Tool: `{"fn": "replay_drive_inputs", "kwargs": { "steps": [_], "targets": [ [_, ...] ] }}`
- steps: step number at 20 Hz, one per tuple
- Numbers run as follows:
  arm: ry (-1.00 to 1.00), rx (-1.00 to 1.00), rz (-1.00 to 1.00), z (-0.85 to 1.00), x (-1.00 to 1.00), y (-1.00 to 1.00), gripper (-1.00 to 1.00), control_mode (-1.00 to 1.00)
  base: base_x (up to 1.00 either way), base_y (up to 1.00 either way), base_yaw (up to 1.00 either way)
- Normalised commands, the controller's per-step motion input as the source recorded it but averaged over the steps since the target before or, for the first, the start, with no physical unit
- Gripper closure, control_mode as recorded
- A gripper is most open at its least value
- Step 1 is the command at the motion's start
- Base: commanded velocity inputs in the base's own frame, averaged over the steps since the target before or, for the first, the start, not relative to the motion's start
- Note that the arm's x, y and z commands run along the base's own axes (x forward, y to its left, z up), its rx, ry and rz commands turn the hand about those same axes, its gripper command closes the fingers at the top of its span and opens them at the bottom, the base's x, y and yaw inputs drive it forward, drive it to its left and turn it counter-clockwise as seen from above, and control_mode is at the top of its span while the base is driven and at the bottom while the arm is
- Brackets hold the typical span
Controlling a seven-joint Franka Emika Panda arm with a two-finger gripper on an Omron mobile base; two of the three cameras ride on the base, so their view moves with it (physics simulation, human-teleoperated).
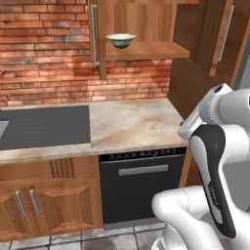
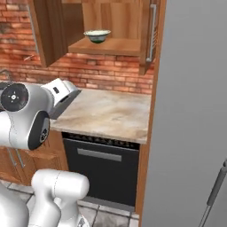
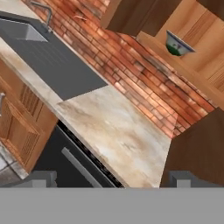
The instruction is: Take the smaller bowl and place it next to the appetizer plate on the dining counter , and place the larger bowl next to the plate with cooked food.
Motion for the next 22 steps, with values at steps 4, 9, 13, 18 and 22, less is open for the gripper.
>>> {"fn": "replay_drive_inputs", "kwargs": {
  "steps": [4,9,13,18,22],
  "targets": [
    [0.0,0.0,0.0,0.0,0.0,0.0,-1.0,1.0,0.19,0.14,-0.31],
    [0.0,0.0,0.0,0.0,0.0,0.0,-1.0,1.0,0.22,0.08,-0.06],
    [0.0,0.0,0.0,0.0,0.0,0.0,-1.0,1.0,0.38,0.01,0.02],
    [0.0,0.0,0.0,0.0,0.0,0.0,-1.0,1.0,0.84,0.09,0.06],
    [0.0,0.0,0.0,0.0,0.0,0.0,-1.0,1.0,1.0,0.2,0.04]
  ]
}}
